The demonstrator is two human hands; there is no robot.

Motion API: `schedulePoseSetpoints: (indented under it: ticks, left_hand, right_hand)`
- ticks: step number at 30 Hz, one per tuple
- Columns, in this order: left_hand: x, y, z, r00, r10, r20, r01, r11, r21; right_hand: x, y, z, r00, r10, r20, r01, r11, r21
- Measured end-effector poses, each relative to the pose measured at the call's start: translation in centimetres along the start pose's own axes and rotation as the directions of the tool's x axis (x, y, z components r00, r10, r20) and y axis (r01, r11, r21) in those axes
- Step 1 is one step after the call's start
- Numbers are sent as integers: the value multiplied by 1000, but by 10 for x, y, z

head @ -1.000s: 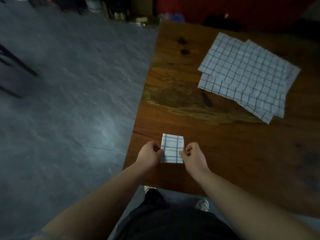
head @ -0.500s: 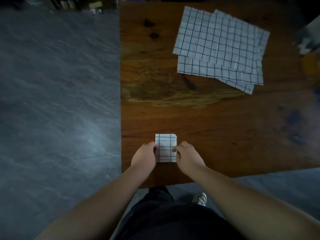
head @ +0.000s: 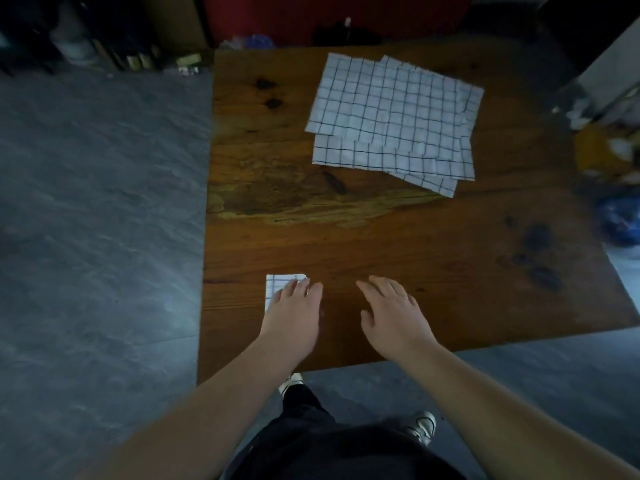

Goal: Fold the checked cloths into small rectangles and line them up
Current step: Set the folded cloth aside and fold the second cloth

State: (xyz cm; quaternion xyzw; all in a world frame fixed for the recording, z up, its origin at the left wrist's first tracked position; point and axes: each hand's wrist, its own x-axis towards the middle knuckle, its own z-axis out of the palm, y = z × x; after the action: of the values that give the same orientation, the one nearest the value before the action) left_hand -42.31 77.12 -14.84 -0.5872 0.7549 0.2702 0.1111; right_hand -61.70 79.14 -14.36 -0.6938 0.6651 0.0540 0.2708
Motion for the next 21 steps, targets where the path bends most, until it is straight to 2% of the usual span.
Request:
schedulePoseSetpoints:
  ticks: [5,10,16,21]
  left_hand:
    - [0,106,7,987,104,-126,-94,992,80]
    - [-2,259,17,964,229,-137,-210,967,145]
    - [2,452,42,894,423,-151,-388,897,213]
    - [7,577,69,834,550,-40,-517,805,291]
  right_hand:
    - [-52,86,-32,993,46,-106,-39,997,62]
    - [-125,210,-66,961,132,-242,-108,988,110]
    - [-230,372,-94,865,330,-377,-278,942,189]
    - [-307,461,-94,766,518,-381,-411,850,328]
